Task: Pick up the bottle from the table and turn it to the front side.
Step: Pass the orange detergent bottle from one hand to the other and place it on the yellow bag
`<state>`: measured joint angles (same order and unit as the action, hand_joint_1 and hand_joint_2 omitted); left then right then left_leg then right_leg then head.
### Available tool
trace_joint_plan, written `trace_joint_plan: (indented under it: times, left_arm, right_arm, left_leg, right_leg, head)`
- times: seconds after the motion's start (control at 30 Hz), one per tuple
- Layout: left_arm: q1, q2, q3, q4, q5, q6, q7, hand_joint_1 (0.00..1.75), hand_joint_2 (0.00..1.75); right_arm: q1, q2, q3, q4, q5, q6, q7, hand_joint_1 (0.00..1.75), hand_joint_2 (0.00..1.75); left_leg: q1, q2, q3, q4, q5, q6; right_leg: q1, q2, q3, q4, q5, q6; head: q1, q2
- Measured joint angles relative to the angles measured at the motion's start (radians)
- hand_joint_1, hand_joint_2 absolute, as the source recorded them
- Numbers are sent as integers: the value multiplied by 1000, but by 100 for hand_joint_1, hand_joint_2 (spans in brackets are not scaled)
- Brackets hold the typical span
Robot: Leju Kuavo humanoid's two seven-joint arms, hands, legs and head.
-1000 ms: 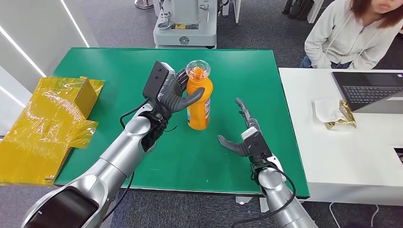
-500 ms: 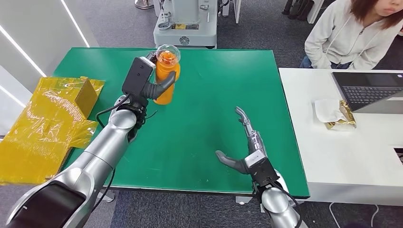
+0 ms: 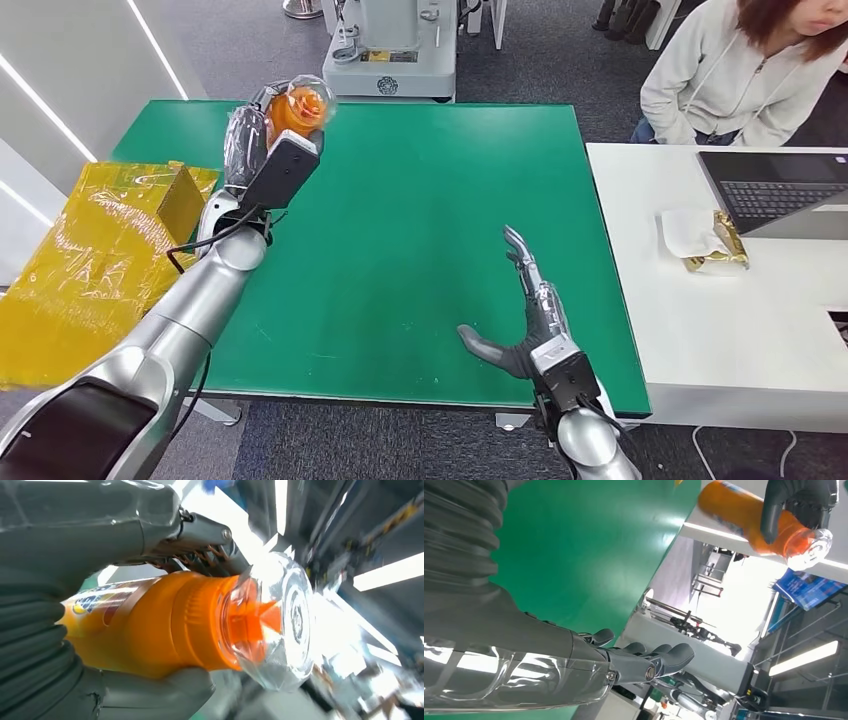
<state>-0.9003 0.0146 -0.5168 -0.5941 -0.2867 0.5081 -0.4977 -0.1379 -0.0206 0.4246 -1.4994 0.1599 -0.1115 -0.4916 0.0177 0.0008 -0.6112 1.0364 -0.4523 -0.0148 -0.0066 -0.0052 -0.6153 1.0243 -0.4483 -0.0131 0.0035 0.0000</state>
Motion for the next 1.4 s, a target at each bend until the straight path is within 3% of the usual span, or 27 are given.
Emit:
trace_joint_plan:
  times: [0.1, 0.33, 0.47, 0.77, 1.4]
  left_arm:
    - [-20, 33, 0, 0, -99, 64, 29, 175, 175]
    - [-32, 76, -7, 3, -217, 113, 84, 175, 175]
    - [-39, 102, -26, 12, -465, 174, 190, 175, 175]
    - [-43, 126, -49, 67, -919, 176, 419, 175, 175]
    - [52, 155, -51, 166, -1007, 116, 483, 175, 175]
  right_arm:
    - [0, 0, 0, -13, -7, 6, -1, 0, 175]
    - [-1, 0, 0, -30, -9, 14, 1, 0, 175]
    - [-1, -1, 0, -43, -25, 14, 7, 0, 175]
    - [7, -12, 0, -69, -43, -3, 8, 0, 175]
    - [100, -29, -25, -128, -37, -21, -13, 0, 175]
  left_leg:
    - [0, 0, 0, 0, 0, 0]
    - [0, 0, 0, 0, 0, 0]
    - [0, 1, 0, 0, 0, 0]
    - [0, 1, 0, 0, 0, 0]
    - [0, 1, 0, 0, 0, 0]
  right_leg:
    - [0, 0, 0, 0, 0, 0]
    - [0, 0, 0, 0, 0, 0]
    - [0, 1, 0, 0, 0, 0]
    - [0, 1, 0, 0, 0, 0]
    - [0, 1, 0, 0, 0, 0]
  head:
    - [0, 0]
    - [0, 0]
    - [0, 0]
    - [0, 0]
    - [0, 0]
